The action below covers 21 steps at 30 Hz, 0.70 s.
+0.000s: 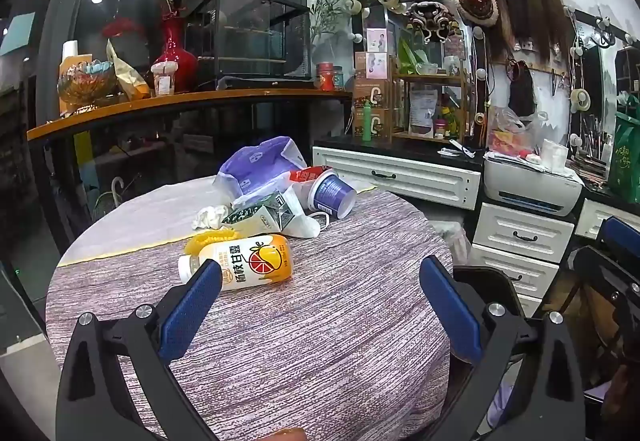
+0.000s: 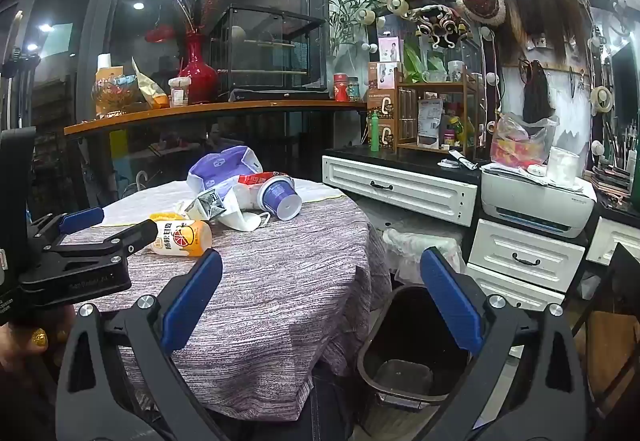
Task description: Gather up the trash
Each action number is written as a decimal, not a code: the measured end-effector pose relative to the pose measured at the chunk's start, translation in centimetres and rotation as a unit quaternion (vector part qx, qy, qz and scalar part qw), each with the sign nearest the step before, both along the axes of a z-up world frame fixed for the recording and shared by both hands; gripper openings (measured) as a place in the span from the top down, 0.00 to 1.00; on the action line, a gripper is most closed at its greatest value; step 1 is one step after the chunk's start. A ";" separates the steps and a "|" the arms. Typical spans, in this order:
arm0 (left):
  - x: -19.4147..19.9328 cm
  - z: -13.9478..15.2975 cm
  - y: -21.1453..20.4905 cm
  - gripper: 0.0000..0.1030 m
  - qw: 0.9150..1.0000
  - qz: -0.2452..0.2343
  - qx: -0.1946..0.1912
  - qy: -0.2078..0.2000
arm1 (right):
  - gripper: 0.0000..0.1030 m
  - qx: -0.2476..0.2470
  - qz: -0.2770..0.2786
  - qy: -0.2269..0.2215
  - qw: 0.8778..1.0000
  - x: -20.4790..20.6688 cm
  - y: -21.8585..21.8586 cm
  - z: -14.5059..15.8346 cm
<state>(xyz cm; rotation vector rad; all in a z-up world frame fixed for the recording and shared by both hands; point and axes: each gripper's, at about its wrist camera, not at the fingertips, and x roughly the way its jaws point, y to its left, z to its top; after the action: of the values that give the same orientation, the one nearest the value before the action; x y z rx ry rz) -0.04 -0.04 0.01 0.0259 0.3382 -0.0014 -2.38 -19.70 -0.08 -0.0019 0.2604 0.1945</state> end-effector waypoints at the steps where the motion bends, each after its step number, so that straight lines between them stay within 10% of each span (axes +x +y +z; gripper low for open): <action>1: 0.0 0.0 0.0 0.05 1.000 0.000 -0.001 0.000 | 0.05 0.000 0.000 -0.001 1.000 0.0 0.0 0.0; 21: 0.2 -0.5 0.5 0.05 1.000 0.002 -0.003 0.003 | 0.05 -0.002 0.001 -0.002 1.000 0.0 0.0 -0.1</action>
<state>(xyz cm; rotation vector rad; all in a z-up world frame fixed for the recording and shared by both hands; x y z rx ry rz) 0.18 0.50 -0.49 0.0198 0.3442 0.0011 -2.37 -19.65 -0.19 -0.0057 0.2577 0.1954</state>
